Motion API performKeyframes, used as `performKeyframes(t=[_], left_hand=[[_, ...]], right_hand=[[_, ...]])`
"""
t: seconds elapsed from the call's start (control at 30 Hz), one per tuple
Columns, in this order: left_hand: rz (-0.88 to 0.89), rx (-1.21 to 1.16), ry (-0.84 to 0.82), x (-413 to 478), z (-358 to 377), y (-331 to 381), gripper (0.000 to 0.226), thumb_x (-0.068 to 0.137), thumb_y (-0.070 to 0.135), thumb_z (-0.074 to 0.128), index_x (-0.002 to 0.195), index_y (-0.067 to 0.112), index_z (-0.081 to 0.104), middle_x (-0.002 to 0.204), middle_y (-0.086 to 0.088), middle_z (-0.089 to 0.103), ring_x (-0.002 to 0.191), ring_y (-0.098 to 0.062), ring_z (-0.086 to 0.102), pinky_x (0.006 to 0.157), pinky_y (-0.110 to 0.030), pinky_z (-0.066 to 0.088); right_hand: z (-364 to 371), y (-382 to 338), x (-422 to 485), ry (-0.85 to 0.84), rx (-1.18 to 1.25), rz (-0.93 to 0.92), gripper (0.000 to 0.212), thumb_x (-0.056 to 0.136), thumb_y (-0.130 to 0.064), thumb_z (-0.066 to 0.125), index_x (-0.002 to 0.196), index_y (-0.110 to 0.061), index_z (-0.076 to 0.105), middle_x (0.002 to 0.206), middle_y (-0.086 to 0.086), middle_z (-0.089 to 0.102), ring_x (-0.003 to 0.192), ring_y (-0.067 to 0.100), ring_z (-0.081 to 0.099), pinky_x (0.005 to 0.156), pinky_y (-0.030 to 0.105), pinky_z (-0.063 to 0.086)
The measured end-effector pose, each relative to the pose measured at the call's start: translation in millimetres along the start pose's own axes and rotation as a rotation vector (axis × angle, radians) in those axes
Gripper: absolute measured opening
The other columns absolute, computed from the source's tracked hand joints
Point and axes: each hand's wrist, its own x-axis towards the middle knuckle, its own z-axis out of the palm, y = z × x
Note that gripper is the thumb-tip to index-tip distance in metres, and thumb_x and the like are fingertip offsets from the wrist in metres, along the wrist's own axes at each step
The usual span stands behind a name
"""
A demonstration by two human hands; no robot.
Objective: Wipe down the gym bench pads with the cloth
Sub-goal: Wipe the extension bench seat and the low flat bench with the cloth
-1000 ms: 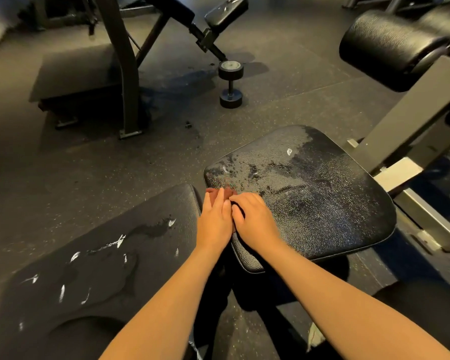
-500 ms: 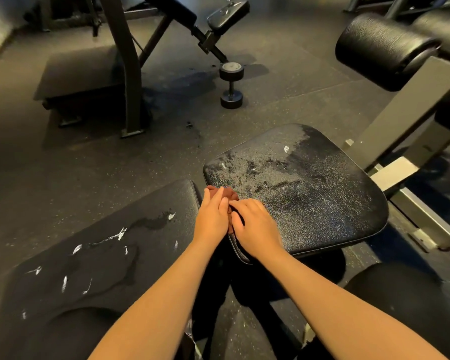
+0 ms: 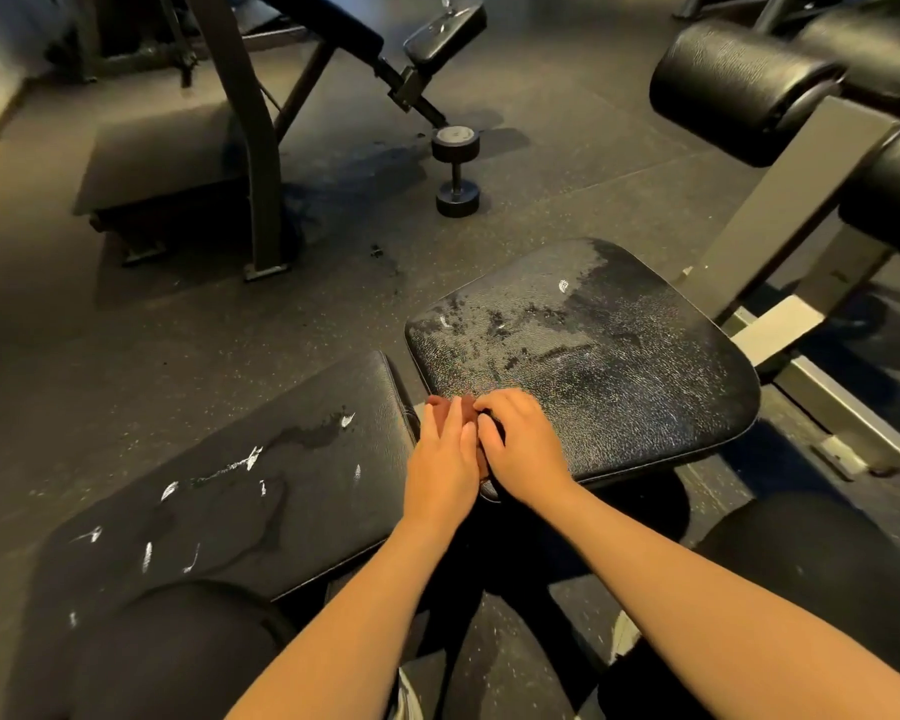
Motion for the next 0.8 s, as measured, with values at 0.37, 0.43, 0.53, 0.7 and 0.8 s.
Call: performKeyframes(t=[0.37,0.43,0.53,0.7,0.8], left_hand=[[-0.032,-0.072,0.068,-20,-14,10,0.046,0.109,0.026,0.036,0.154,0.020,0.038,0.155,-0.005,0.044,0.140,-0.022,0.040,0.109,-0.030,0.029],[-0.004,-0.106,0.097,-11,-20,22,0.048,0.109,0.026,0.033,0.157,0.020,0.032,0.159,-0.005,0.039,0.144,-0.021,0.036,0.110,-0.027,0.027],[-0.011,-0.213,0.018,2,-26,45,0.050,0.110,0.029,0.027,0.159,0.023,0.026,0.159,-0.004,0.038,0.143,-0.020,0.038,0.104,-0.022,0.027],[-0.024,-0.351,-0.139,18,-14,46,0.047,0.109,0.039,0.026,0.153,0.029,0.040,0.154,0.006,0.046,0.143,-0.010,0.039,0.125,-0.037,0.016],[-0.073,-0.394,-0.108,22,-10,40,0.047,0.108,0.042,0.027,0.147,0.029,0.049,0.146,0.009,0.055,0.135,-0.006,0.047,0.123,-0.041,0.023]], right_hand=[[-19,-4,-31,-0.090,0.048,-0.025,0.032,0.097,-0.027,0.052,0.126,-0.020,0.061,0.124,-0.004,0.061,0.118,0.016,0.051,0.102,0.036,0.043],[-26,-6,-31,0.006,0.007,-0.029,0.032,0.098,-0.027,0.048,0.127,-0.022,0.061,0.123,-0.005,0.058,0.116,0.016,0.051,0.094,0.036,0.048],[-33,-9,-29,0.114,0.020,-0.017,0.031,0.099,-0.021,0.050,0.127,-0.018,0.063,0.121,-0.002,0.057,0.112,0.019,0.052,0.092,0.036,0.047],[-31,-6,-27,0.019,0.077,0.003,0.041,0.099,-0.017,0.052,0.140,-0.015,0.055,0.141,0.002,0.052,0.132,0.017,0.044,0.114,0.035,0.035],[-21,-5,-25,-0.135,-0.005,-0.079,0.054,0.096,-0.019,0.049,0.149,-0.012,0.043,0.153,0.003,0.043,0.147,0.020,0.028,0.122,0.034,0.022]])
